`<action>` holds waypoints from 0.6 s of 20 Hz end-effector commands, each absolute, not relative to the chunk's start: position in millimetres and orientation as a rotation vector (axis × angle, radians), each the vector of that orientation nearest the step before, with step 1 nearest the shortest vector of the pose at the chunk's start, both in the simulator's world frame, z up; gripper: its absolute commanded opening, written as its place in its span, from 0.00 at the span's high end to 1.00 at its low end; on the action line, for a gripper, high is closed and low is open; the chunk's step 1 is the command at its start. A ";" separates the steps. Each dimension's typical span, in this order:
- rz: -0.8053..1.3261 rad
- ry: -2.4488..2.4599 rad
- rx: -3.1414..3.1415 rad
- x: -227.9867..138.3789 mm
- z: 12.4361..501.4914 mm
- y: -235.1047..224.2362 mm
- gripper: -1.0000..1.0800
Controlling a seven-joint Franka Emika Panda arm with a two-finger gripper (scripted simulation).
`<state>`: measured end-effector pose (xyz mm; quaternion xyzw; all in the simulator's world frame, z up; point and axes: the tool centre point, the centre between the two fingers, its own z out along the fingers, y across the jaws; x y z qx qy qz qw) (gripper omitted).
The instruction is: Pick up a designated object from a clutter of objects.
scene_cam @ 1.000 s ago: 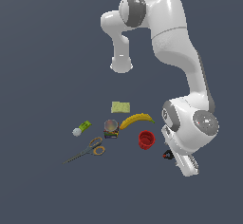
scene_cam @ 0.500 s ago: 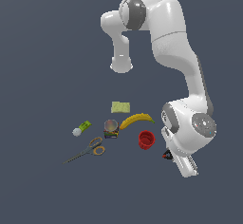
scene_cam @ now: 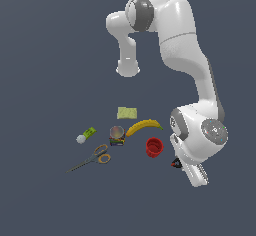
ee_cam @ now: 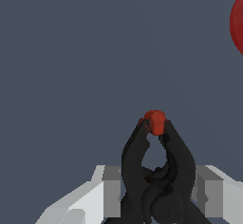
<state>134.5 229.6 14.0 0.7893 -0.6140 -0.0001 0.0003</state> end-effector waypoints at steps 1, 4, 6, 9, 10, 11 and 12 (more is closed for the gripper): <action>0.000 -1.929 2.479 134.3 16.2 227.7 1.00; 0.000 -1.929 2.479 133.2 21.8 222.4 1.00; 0.000 -1.929 2.479 132.2 27.4 217.1 1.00; 0.000 -1.929 2.479 130.0 38.9 206.2 1.00; 0.000 -1.929 2.479 129.1 43.7 201.7 1.00; 0.000 -1.929 2.479 128.1 48.8 196.8 1.00; 0.000 -1.929 2.479 127.1 54.5 191.5 1.00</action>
